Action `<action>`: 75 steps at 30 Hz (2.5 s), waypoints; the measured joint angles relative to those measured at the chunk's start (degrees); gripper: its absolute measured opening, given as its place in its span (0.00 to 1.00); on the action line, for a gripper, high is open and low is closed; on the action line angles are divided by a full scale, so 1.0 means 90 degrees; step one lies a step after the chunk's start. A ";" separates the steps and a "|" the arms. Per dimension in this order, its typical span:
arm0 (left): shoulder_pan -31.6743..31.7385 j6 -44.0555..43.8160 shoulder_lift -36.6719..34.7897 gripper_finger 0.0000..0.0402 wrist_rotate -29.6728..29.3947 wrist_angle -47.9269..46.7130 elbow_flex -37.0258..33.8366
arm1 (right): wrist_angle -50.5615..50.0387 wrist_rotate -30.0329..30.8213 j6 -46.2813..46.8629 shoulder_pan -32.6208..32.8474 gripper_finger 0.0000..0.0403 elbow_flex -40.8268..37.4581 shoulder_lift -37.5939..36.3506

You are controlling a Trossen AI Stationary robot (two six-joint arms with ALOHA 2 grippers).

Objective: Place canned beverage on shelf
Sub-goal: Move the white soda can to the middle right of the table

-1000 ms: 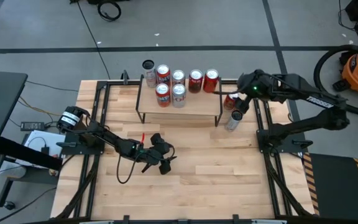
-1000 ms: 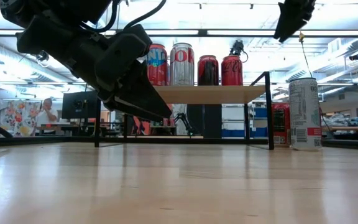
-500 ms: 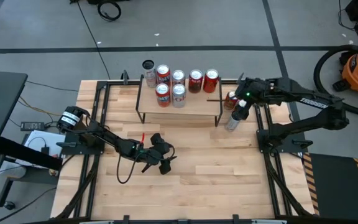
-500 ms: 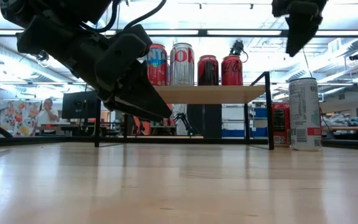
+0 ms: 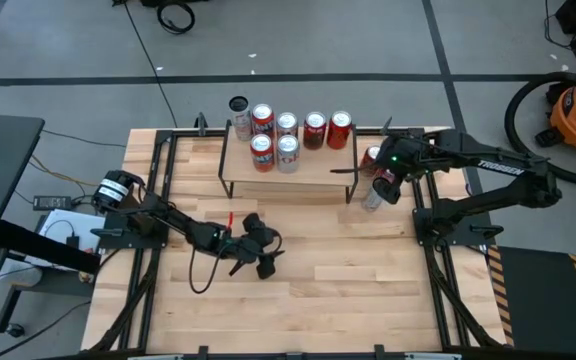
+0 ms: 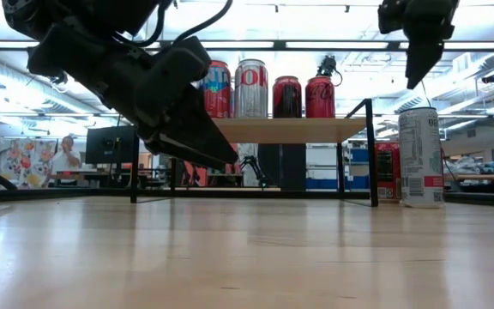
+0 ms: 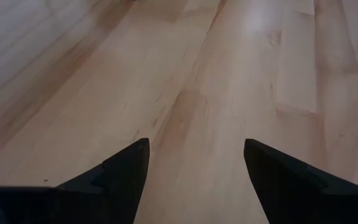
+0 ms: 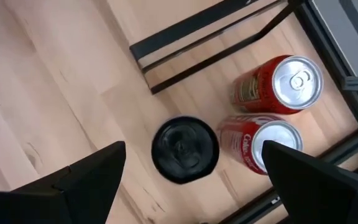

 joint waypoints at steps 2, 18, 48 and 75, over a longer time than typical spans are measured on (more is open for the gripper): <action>-0.0017 0.0002 0.0002 0.68 0.0007 0.0001 0.0000 | -0.0068 0.0016 -0.0002 0.0067 0.96 0.0000 0.0000; -0.0024 -0.0005 0.0000 0.68 0.0009 0.0003 0.0000 | 0.0373 0.0227 -0.0365 0.0467 0.96 -0.0414 -0.0002; -0.0024 -0.0008 0.0002 0.68 0.0009 0.0056 0.0000 | 0.0286 0.0246 -0.0427 0.0460 0.96 -0.0437 0.0203; 0.0035 -0.0010 0.0001 0.68 0.0085 0.0057 0.0000 | 0.0255 0.0127 -0.0605 0.0458 0.96 -0.0437 0.0639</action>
